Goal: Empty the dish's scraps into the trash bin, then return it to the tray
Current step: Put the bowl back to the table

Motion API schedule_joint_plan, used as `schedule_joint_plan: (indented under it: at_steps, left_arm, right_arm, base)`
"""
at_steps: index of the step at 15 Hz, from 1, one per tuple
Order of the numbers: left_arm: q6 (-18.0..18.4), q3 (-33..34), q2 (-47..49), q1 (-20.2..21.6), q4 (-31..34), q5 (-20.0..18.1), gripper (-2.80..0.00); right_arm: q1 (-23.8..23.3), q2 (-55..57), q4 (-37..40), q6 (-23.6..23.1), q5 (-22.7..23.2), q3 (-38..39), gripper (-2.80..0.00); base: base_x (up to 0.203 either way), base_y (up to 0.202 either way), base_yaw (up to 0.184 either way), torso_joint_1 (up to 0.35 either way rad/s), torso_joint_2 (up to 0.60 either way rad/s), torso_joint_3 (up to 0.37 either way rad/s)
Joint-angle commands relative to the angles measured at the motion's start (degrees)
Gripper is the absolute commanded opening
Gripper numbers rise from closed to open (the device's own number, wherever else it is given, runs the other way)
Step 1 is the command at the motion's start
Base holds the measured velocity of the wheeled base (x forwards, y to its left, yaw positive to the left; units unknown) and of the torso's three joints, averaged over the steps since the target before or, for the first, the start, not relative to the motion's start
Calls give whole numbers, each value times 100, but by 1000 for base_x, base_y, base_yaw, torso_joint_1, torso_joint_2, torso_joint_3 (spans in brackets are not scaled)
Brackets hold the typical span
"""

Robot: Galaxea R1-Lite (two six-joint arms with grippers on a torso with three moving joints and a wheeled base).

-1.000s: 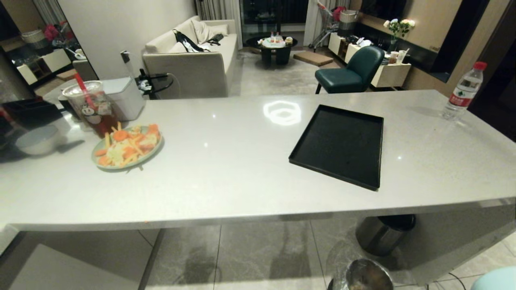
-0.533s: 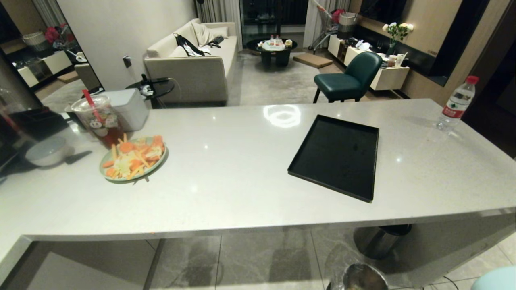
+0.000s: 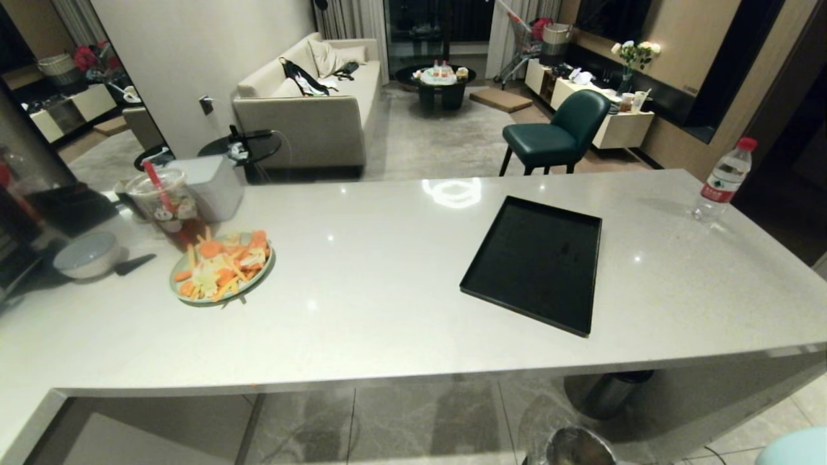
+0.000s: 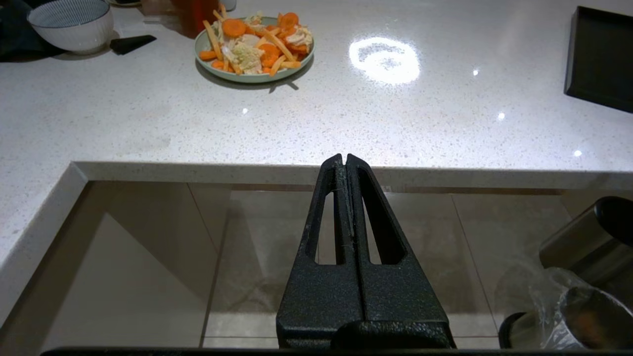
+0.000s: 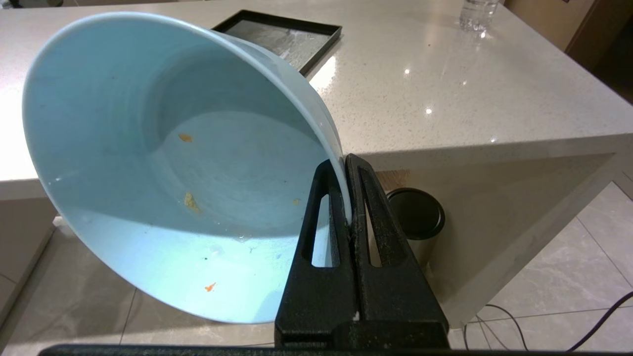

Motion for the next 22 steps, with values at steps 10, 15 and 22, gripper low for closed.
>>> schedule_joint_plan:
  at_steps: [10, 15, 22]
  left_arm:
    - [-4, 0, 6, -3, -5, 3, -280]
    - [-4, 0, 6, -6, -5, 3, -280]
    - [-4, 0, 6, 2, -5, 3, -280]
  right_arm:
    - [1, 7, -12, 23, 7, 0, -280]
    - [1, 7, -20, 499, -89, 0, -280]
    - [1, 7, -10, 173, -52, 0, -280]
  base:
    - [0, 0, 0, 130, -292, -157]
    - [0, 0, 0, 0, 0, 0]
    - [0, 0, 0, 0, 0, 0]
